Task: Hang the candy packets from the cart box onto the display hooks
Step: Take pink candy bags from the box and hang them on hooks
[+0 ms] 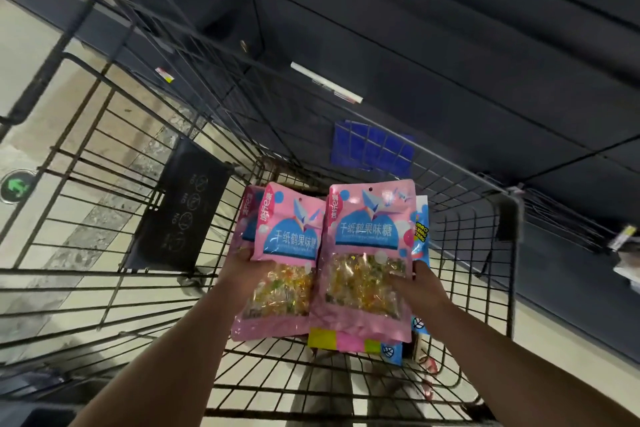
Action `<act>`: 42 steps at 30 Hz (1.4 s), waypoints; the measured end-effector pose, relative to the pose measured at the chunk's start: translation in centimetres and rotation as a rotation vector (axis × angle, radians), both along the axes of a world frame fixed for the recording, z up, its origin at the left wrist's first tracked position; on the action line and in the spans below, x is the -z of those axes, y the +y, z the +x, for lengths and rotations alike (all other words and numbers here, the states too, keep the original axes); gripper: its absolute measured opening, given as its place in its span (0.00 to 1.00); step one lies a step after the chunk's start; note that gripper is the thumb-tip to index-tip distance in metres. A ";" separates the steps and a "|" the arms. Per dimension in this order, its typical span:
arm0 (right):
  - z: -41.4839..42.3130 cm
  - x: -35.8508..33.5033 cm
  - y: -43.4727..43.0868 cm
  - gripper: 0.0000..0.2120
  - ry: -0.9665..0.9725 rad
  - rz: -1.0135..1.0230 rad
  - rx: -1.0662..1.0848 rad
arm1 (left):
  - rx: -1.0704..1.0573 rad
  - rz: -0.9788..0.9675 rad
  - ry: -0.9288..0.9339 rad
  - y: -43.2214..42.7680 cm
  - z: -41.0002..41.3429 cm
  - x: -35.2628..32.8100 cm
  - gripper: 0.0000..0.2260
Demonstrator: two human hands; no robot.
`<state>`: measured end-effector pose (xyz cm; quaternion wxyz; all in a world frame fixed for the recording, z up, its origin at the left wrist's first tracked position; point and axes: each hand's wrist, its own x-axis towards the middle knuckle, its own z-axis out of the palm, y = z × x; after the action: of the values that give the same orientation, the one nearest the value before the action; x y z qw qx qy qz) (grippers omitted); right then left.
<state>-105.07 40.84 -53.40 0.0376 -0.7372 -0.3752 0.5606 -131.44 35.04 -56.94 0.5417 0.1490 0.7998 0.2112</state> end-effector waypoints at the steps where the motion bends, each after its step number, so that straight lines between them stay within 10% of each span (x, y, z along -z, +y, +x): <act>1: -0.2 -0.2 0.1 0.06 0.006 0.020 -0.007 | -0.018 0.017 0.007 -0.1 0.1 -0.2 0.20; 21: 7.0 -11.5 1.2 0.05 0.077 0.279 0.290 | -0.061 0.364 -0.113 5.0 4.9 -11.1 0.10; 42: 35.6 -19.9 -20.9 0.10 0.092 0.603 0.954 | 0.442 0.499 -0.403 -0.6 37.2 -21.3 0.10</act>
<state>-69.43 19.95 -33.47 0.5120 -0.7565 -0.1419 0.3814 -94.23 34.48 -35.68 0.6674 0.4006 0.5502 0.3024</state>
